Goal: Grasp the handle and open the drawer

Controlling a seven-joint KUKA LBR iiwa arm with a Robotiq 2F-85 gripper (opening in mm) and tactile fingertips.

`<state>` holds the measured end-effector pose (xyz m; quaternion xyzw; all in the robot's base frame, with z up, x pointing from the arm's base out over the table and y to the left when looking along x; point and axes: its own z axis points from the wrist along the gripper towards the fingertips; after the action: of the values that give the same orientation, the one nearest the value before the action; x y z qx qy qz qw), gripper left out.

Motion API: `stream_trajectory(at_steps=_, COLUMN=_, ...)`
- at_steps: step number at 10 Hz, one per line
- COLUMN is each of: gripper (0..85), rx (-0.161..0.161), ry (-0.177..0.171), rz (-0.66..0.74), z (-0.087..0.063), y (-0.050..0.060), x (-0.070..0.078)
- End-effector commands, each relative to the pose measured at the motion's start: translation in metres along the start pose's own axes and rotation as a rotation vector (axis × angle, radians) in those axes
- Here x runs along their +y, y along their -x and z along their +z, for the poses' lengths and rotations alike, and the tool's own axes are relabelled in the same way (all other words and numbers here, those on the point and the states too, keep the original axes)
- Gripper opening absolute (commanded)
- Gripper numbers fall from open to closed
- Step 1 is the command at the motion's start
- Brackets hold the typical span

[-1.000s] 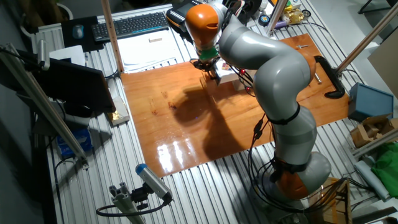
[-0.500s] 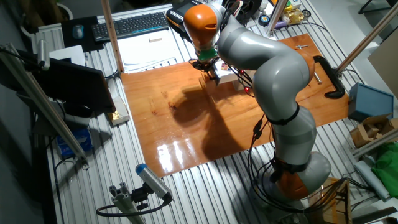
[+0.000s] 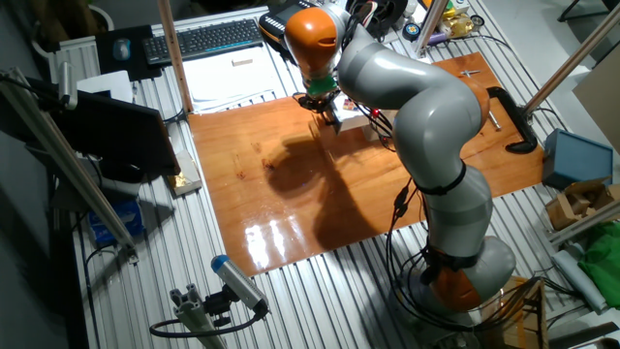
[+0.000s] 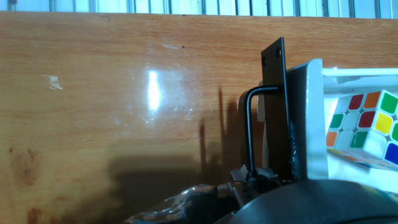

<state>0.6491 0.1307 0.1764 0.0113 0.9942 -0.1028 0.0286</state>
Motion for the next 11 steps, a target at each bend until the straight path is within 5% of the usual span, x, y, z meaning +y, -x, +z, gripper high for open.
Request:
stream_trajectory(at_steps=1, gripper=0.7, rx=0.000, ry=-0.002, rz=0.002, z=0.0000, y=-0.0002, x=0.0007)
stream_trajectory(at_steps=7, gripper=2.0, rx=0.000, ry=-0.008, rz=0.006, z=0.0003, y=-0.0010, x=0.0029)
stream_trajectory(at_steps=10, gripper=31.0, rx=-0.016, ry=-0.013, rz=0.023, z=0.0002, y=-0.0012, x=0.0030)
stream_trajectory(at_steps=11, gripper=29.3, rx=-0.016, ry=-0.013, rz=0.023, z=0.0003, y=-0.0011, x=0.0031)
